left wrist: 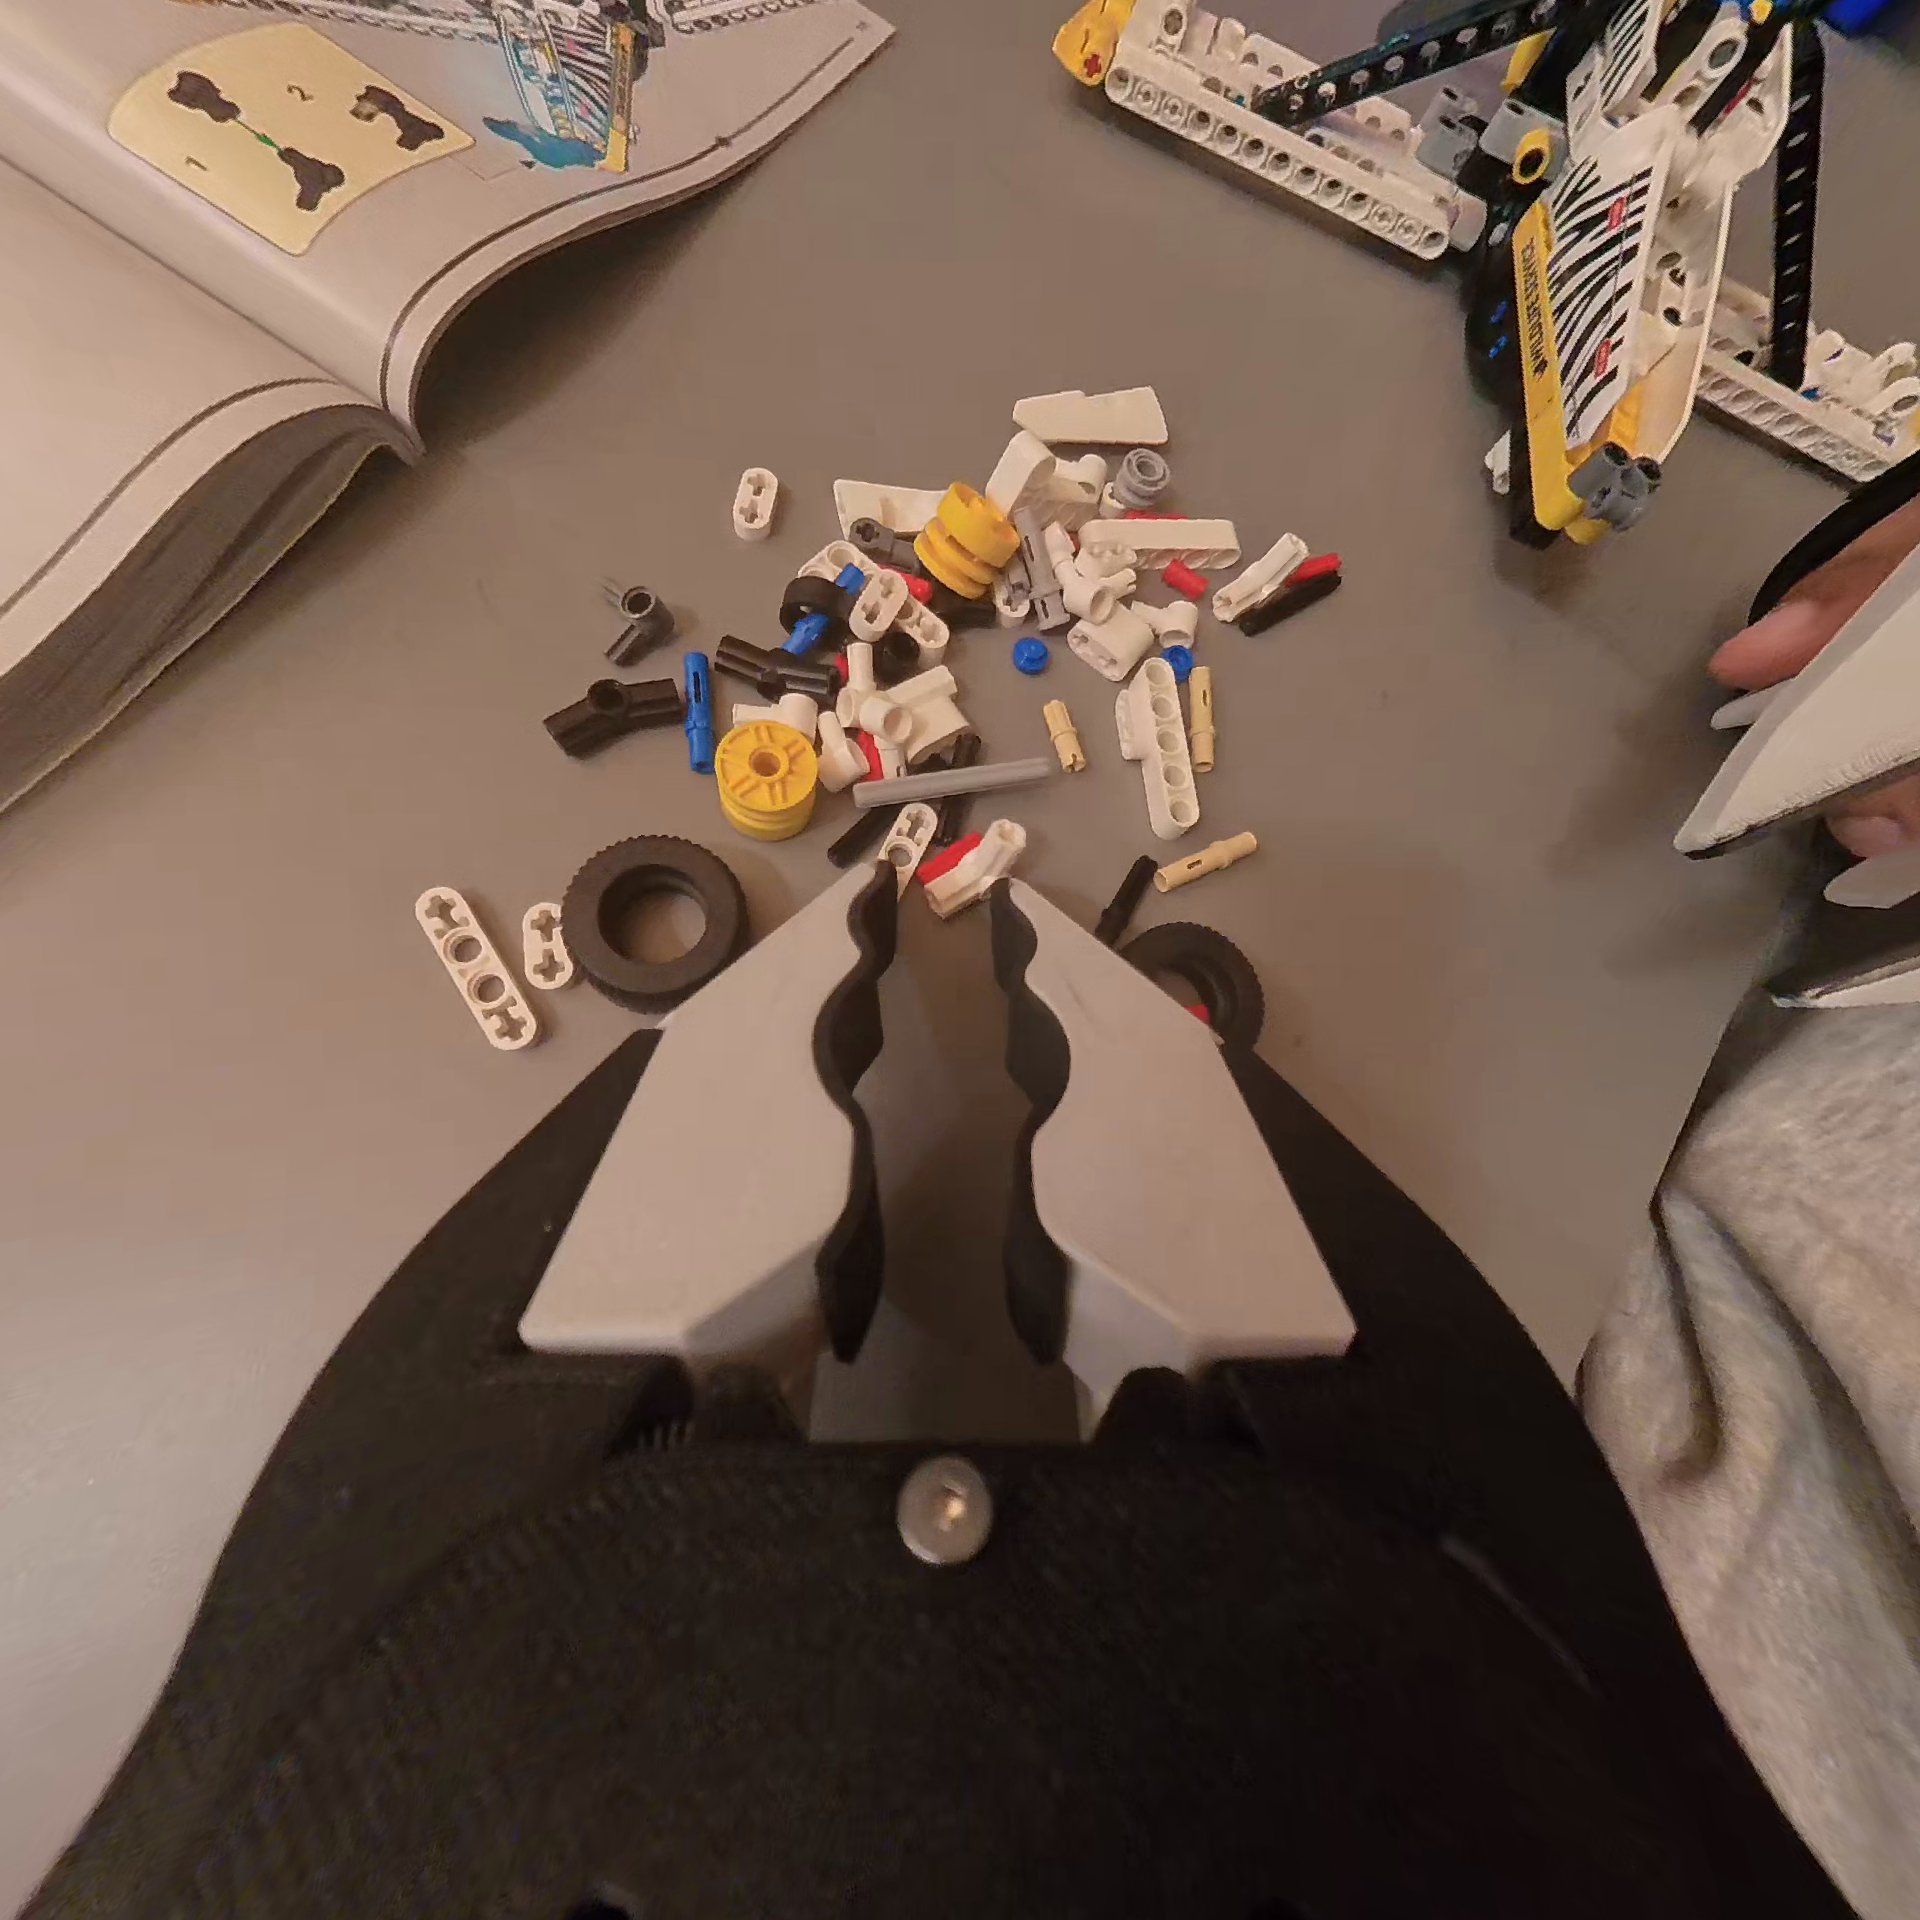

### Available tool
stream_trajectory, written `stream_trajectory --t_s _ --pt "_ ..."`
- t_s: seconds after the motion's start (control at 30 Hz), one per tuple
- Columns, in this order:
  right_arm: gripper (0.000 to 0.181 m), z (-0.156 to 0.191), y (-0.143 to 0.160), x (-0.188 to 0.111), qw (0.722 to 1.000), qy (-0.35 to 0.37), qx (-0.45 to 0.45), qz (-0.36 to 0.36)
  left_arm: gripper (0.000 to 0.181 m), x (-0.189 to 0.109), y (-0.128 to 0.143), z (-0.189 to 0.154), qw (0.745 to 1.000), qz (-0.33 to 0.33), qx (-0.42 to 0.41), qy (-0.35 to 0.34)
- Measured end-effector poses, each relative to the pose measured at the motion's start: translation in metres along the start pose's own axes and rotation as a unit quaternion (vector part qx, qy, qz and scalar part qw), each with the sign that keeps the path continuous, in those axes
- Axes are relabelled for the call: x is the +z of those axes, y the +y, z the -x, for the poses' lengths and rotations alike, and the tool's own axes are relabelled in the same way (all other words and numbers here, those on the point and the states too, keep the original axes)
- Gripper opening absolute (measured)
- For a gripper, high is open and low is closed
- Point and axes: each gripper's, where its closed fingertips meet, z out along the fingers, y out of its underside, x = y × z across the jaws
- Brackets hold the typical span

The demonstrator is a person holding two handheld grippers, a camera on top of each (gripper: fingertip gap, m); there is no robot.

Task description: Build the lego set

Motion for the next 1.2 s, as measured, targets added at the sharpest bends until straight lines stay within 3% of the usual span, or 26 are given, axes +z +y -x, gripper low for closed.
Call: stream_trajectory --t_s 0.47,1.2 --pt "0.018 0.000 -0.001 0.000 1.000 -0.008 0.010 -0.004 0.007 -0.025 -0.030 0.001 0.991 -0.128 -0.031 0.039" --pt "0.020 -0.003 -0.002 0.001 0.997 -0.042 0.067 -0.004 0.016 -0.013 -0.024 0.005 0.996 -0.088 -0.026 0.015"
